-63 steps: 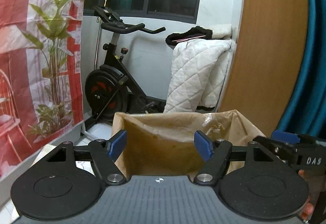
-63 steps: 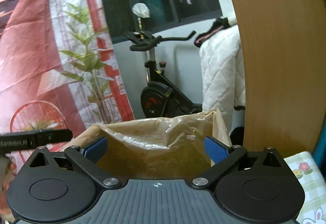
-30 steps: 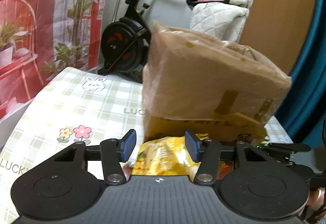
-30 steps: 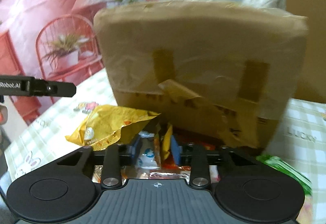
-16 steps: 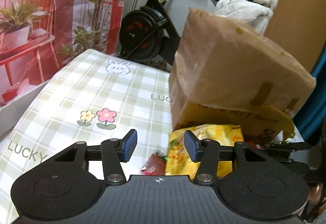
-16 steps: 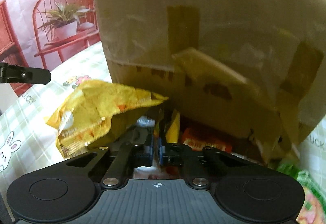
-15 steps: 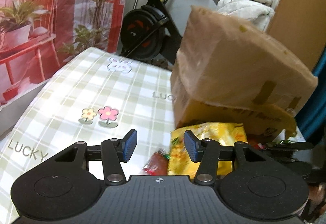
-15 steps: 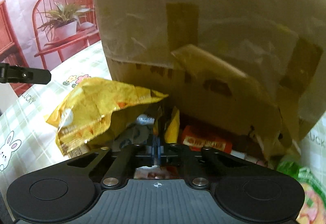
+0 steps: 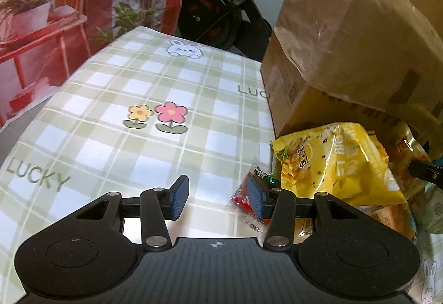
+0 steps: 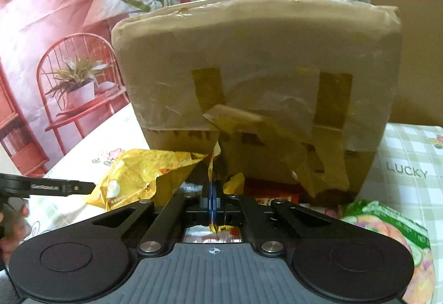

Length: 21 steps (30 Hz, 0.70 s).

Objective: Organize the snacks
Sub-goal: 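Lower the left tool to the small red packet and close on it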

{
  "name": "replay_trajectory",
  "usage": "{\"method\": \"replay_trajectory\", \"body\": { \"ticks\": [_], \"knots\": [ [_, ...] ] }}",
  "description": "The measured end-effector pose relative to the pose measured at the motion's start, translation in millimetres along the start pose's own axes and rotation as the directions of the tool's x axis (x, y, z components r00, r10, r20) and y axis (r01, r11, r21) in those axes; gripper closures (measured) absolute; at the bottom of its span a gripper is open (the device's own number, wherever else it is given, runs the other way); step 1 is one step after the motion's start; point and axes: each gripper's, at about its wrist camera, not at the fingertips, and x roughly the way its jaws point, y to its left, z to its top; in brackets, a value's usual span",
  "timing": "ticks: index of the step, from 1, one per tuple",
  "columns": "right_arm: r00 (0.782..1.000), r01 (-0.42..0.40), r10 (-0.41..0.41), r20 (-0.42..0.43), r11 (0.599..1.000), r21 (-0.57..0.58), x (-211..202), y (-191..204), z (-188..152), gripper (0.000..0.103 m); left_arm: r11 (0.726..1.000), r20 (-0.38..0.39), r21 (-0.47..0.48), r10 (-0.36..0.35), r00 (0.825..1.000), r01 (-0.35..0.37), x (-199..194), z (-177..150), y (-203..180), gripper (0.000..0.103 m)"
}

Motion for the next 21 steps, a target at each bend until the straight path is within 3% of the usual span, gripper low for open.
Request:
{"method": "replay_trajectory", "body": {
  "ticks": [11, 16, 21],
  "knots": [
    [1.0, 0.006, -0.006, -0.008, 1.0, 0.009, -4, -1, -6, 0.102, 0.965, -0.031, 0.258, -0.033, 0.999, 0.04, 34, -11, -43, 0.053],
    [1.0, 0.004, -0.004, -0.007, 1.0, 0.008, -2, 0, -5, 0.103, 0.952, -0.03, 0.302, -0.034, 0.999, 0.041, 33, -17, -49, 0.048],
    [1.0, 0.002, -0.002, -0.001, 1.0, 0.009, -4, -1, -7, 0.103, 0.932, -0.043, 0.36, -0.032, 0.999, 0.046, 30, -23, -50, 0.035]
  ]
}}
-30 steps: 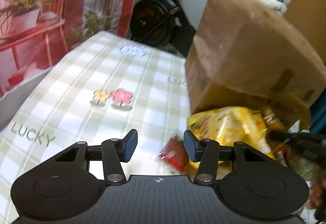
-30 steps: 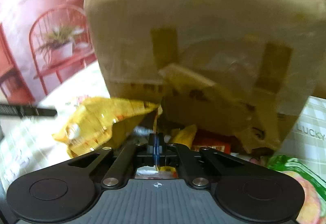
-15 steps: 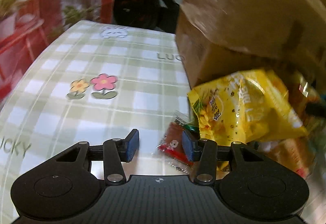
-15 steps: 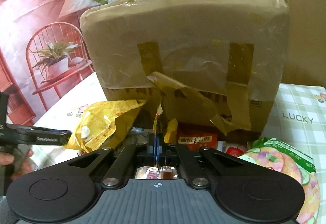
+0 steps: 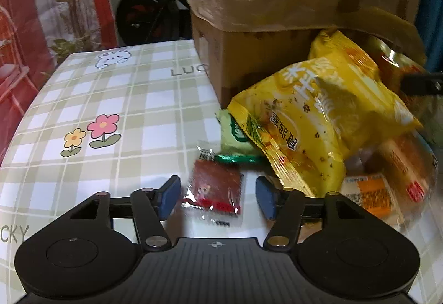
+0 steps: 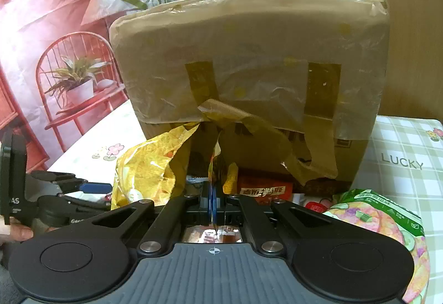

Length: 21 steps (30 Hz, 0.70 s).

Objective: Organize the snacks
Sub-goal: 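Lower the left tool to the small red packet and close on it, then lift the red packet with the left tool and drop it into the box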

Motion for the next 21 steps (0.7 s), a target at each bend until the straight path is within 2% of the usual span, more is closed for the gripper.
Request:
{"method": "replay_trajectory", "body": {
  "ticks": [3, 5, 7, 8, 9, 11, 13, 17, 19, 21],
  "knots": [
    [1.0, 0.002, -0.001, -0.001, 1.0, 0.006, 0, -1, -1, 0.103, 1.0, 0.003, -0.023, 0.018, 1.0, -0.018, 1, 0, 6, 0.025],
    [1.0, 0.001, -0.001, -0.002, 1.0, 0.005, 0, 0, -1, 0.103, 0.999, 0.014, -0.026, 0.026, 1.0, -0.026, 3, 1, 7, 0.022],
    [1.0, 0.003, -0.003, 0.0, 1.0, 0.004, -1, 0, -1, 0.103, 0.999, 0.021, -0.039, 0.028, 0.999, -0.028, 3, 1, 10, 0.024],
    [1.0, 0.004, -0.004, 0.001, 1.0, 0.004, -2, 0, -1, 0.102, 0.998, 0.024, -0.048, 0.039, 0.999, -0.038, 2, 1, 11, 0.032],
    [1.0, 0.005, -0.005, 0.003, 1.0, 0.005, -2, 0, -1, 0.102, 0.997, 0.033, -0.058, 0.046, 0.998, -0.044, -1, 1, 12, 0.05],
    [1.0, 0.007, -0.007, 0.004, 1.0, 0.008, -3, -2, -1, 0.102, 0.995, 0.03, -0.088, 0.043, 0.999, -0.04, -5, 1, 16, 0.057],
    [1.0, 0.005, -0.005, 0.004, 1.0, 0.009, -4, -2, -1, 0.102, 0.994, 0.034, -0.107, 0.038, 0.999, -0.034, -11, -4, 19, 0.077],
    [1.0, -0.004, 0.004, 0.004, 1.0, 0.005, -4, -1, -3, 0.102, 0.989, 0.037, -0.133, 0.067, 0.997, -0.062, -22, -12, 22, 0.08],
    [1.0, -0.008, 0.008, 0.006, 1.0, 0.004, -4, -1, -3, 0.102, 0.985, 0.046, -0.156, 0.08, 0.996, -0.072, -29, -13, 24, 0.094],
    [1.0, -0.015, 0.015, 0.013, 1.0, 0.0, -7, 0, -2, 0.102, 0.981, 0.071, -0.177, 0.09, 0.993, -0.076, -39, -11, 25, 0.096]
  ]
}}
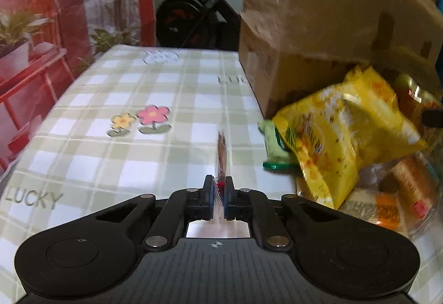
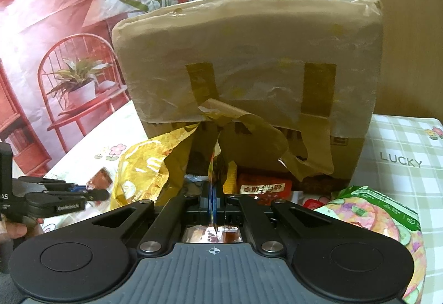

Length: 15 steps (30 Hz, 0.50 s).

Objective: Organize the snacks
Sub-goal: 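Lift the red packet with the left tool and drop it into the box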

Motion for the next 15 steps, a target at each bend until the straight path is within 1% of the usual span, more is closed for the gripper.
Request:
{"method": "replay_trajectory", "body": {
  "ticks": [3, 8, 12, 15],
  "knots": [
    [1.0, -0.004, 0.005, 0.016, 1.0, -0.013, -5, 0, 2, 0.102, 1.0, 0.05, 0.0, -0.005, 0.999, 0.005, -17, 6, 1, 0.096],
    [0.999, -0.021, 0.021, 0.047, 1.0, -0.009, -15, 1, 8, 0.102, 0.999, 0.116, -0.031, -0.022, 0.993, 0.025, -39, 22, 1, 0.096],
    [0.995, -0.043, 0.044, 0.092, 0.999, -0.013, -29, 2, 18, 0.102, 0.999, 0.194, -0.002, -0.039, 0.98, 0.04, -59, 42, -10, 0.096],
    [0.988, -0.057, 0.057, 0.141, 0.998, -0.008, -41, 1, 31, 0.102, 0.998, 0.26, 0.019, -0.066, 0.963, 0.063, -76, 63, -21, 0.096]
  ]
}}
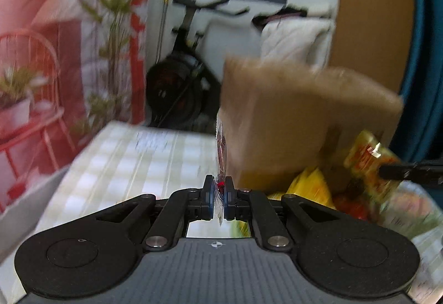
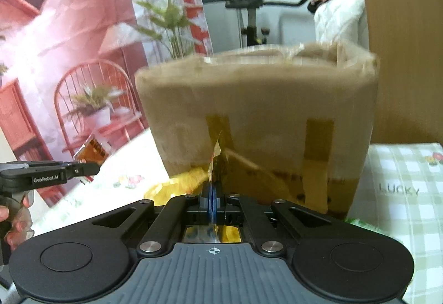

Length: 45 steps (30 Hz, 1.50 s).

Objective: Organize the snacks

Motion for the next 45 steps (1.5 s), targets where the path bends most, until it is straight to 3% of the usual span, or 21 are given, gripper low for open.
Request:
{"method": "replay_trajectory", "body": {
  "ticks": [7, 13, 19, 24, 26, 29, 33, 35, 36, 37, 40, 45],
  "knots": [
    [0.992, -0.019, 0.02, 0.127, 1.0, -0.003, -21, -9, 49, 0.102, 0.996, 0.131, 0.04, -0.088, 0.987, 0.083, -1, 60, -36, 0.096],
    [0.977, 0.016, -0.014, 0.215, 1.0, -0.006, -26, -32, 96, 0.102, 0.987, 0.178, 0.067, -0.154, 0.972, 0.144, 25, 100, -69, 0.096],
    [0.97, 0.05, -0.063, 0.235, 0.997, 0.059, -6, -67, 125, 0.102, 0.981, 0.118, 0.054, -0.193, 0.974, 0.188, 71, 125, -94, 0.096],
    [0.978, 0.117, -0.13, 0.166, 0.99, 0.083, 28, -90, 129, 0.101, 0.983, 0.052, 0.048, -0.182, 0.982, 0.179, 111, 130, -104, 0.093],
    [0.978, 0.142, -0.155, 0.136, 0.985, 0.1, 37, -95, 126, 0.089, 0.985, 0.023, 0.052, -0.166, 0.986, 0.165, 121, 129, -108, 0.084],
    [0.979, 0.135, -0.151, 0.138, 0.984, 0.115, 35, -97, 117, 0.068, 0.985, 0.008, 0.042, -0.169, 0.986, 0.169, 122, 124, -100, 0.053],
    [0.979, 0.132, -0.145, 0.144, 0.987, 0.097, 22, -92, 104, 0.064, 0.987, 0.003, 0.033, -0.158, 0.987, 0.158, 107, 116, -86, 0.045],
    [0.978, 0.128, -0.141, 0.152, 0.988, 0.088, 12, -89, 98, 0.049, 0.988, 0.006, 0.039, -0.151, 0.989, 0.15, 93, 111, -80, 0.031],
    [0.978, 0.125, -0.137, 0.158, 0.989, 0.082, 4, -87, 94, 0.044, 0.988, 0.014, 0.041, -0.149, 0.989, 0.148, 85, 107, -76, 0.019],
    [0.978, 0.118, -0.129, 0.163, 0.99, 0.075, -3, -87, 91, 0.034, 0.989, 0.025, 0.039, -0.146, 0.989, 0.145, 79, 106, -74, 0.014],
    [0.979, 0.114, -0.122, 0.162, 0.992, 0.056, -20, -88, 80, 0.016, 0.991, 0.034, 0.045, -0.13, 0.991, 0.129, 62, 98, -65, 0.011],
    [0.98, 0.143, -0.152, 0.126, 0.986, 0.084, -38, -98, 57, 0.008, 0.995, 0.006, 0.047, -0.088, 0.996, 0.088, 46, 77, -52, 0.01]
  ]
}}
